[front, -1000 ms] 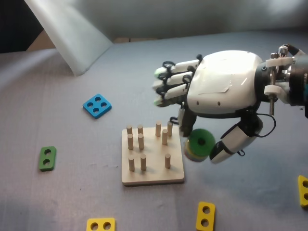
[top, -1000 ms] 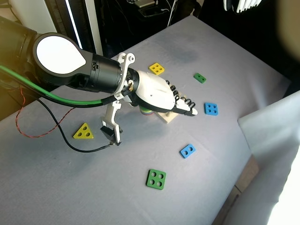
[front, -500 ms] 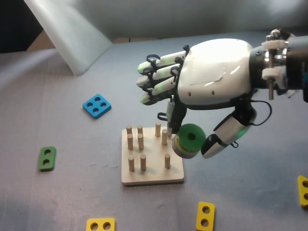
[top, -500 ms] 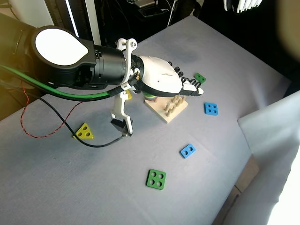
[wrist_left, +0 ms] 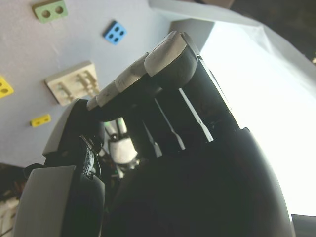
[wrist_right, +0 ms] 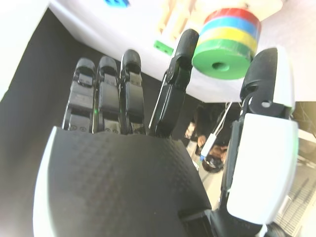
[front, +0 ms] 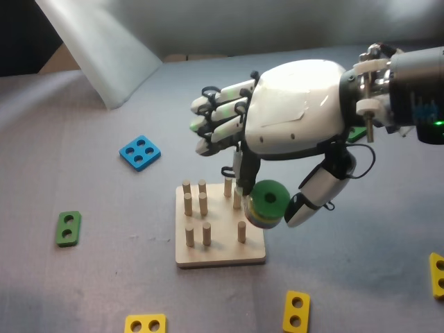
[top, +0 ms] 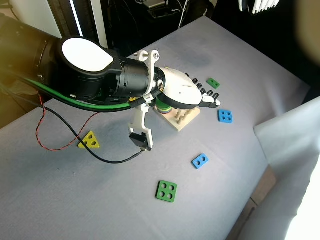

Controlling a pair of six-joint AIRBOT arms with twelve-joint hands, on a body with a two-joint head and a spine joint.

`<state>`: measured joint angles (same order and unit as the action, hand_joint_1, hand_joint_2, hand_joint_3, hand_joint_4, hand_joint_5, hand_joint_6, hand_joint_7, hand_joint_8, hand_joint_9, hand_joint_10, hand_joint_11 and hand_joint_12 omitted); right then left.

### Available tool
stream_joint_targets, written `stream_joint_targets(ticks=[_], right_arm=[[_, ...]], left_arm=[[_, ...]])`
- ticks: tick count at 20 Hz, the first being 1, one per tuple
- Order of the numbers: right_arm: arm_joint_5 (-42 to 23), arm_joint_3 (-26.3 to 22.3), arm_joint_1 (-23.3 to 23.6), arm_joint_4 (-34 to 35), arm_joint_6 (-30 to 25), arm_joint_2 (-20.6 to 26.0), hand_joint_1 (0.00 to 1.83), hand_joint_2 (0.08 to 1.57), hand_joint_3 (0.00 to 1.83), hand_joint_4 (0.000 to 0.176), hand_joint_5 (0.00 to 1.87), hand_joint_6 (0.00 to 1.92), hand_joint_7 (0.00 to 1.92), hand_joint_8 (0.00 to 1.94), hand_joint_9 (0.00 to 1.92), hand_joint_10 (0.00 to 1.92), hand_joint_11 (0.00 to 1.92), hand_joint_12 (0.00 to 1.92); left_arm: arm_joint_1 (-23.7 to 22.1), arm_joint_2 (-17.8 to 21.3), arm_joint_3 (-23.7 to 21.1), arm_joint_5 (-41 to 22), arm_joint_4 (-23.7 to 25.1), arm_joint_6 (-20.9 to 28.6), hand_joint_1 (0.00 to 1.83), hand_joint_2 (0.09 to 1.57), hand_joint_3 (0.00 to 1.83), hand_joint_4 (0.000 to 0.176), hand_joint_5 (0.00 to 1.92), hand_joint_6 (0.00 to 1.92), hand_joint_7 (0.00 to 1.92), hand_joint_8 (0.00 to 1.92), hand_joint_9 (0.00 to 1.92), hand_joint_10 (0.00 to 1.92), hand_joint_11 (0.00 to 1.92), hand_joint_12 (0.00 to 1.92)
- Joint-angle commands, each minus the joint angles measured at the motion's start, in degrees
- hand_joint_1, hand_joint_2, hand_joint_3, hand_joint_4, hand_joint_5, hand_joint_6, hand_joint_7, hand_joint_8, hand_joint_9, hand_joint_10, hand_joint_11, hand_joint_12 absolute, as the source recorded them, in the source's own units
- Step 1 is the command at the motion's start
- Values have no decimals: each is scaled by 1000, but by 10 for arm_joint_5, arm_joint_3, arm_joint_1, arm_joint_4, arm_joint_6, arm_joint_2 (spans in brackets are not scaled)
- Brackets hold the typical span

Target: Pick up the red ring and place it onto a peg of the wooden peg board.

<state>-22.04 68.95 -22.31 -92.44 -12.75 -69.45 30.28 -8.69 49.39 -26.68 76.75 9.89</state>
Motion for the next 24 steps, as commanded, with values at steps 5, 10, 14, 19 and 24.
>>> stream_joint_targets(ticks=[5,10,14,19,24], right_arm=[[-10,0,6,18,-6,-7,1091,994,0,176,1268,490,341,0,123,3,0,0],[-1,0,2,12,-12,-17,1091,993,0,176,1269,493,351,6,141,9,0,0],[3,0,1,10,-12,-22,1092,990,0,176,1283,463,348,0,155,8,0,0],[9,-1,1,9,-13,-29,1086,999,1,176,1251,525,348,7,152,5,0,0],[9,-2,1,9,-13,-29,1083,1000,1,176,1248,527,328,0,138,0,0,0]], left_arm=[[-4,2,4,-5,-21,-4,563,1560,3,0,900,1921,1115,1921,1140,1921,1198,1921],[-4,2,5,-6,-21,-4,570,1558,1,0,898,1921,1103,1921,1134,1921,1189,1921],[-4,2,5,-6,-20,-4,576,1550,0,0,912,1921,1108,1921,1129,1921,1189,1921],[-4,2,6,-6,-20,-4,563,1555,0,0,918,1921,1109,1921,1128,1921,1172,1921],[-4,2,6,-7,-20,-4,529,1566,3,0,889,1921,1092,1921,1121,1921,1176,1921]])
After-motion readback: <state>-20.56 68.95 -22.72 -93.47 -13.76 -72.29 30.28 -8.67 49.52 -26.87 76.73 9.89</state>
